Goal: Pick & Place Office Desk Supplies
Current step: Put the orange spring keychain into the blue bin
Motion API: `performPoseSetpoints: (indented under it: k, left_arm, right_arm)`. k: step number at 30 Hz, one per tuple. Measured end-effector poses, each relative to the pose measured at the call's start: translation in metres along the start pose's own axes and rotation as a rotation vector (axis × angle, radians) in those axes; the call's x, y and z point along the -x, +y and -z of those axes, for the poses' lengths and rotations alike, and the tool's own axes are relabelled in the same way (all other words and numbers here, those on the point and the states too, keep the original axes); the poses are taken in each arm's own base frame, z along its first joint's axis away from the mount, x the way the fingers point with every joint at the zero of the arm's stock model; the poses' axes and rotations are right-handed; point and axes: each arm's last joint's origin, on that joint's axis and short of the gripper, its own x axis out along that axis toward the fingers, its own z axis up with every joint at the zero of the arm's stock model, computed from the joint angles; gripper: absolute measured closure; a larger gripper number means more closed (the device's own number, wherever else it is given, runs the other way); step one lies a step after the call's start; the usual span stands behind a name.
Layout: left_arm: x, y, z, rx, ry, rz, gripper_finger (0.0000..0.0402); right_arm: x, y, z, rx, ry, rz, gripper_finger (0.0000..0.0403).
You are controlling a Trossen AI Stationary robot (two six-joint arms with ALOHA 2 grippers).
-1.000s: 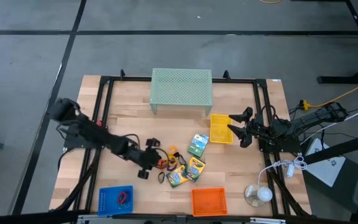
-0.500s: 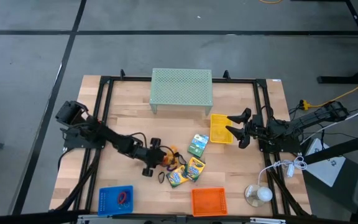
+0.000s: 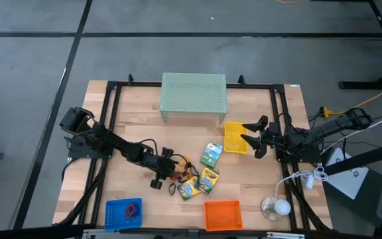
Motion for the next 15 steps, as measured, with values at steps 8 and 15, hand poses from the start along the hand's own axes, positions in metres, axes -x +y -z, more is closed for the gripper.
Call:
performPoseSetpoints:
  k: [8,15]
  left_arm:
    - [0.001,0.0,0.003,0.005,0.044,-0.012,0.0393]
    - [0.019,0.002,0.007,0.001,0.104,-0.055,0.0397]
  right_arm:
    - [0.0,0.0,0.0,0.0,0.0,0.0,0.0147]
    - [0.0,0.0,0.0,0.0,0.0,0.0,0.0147]
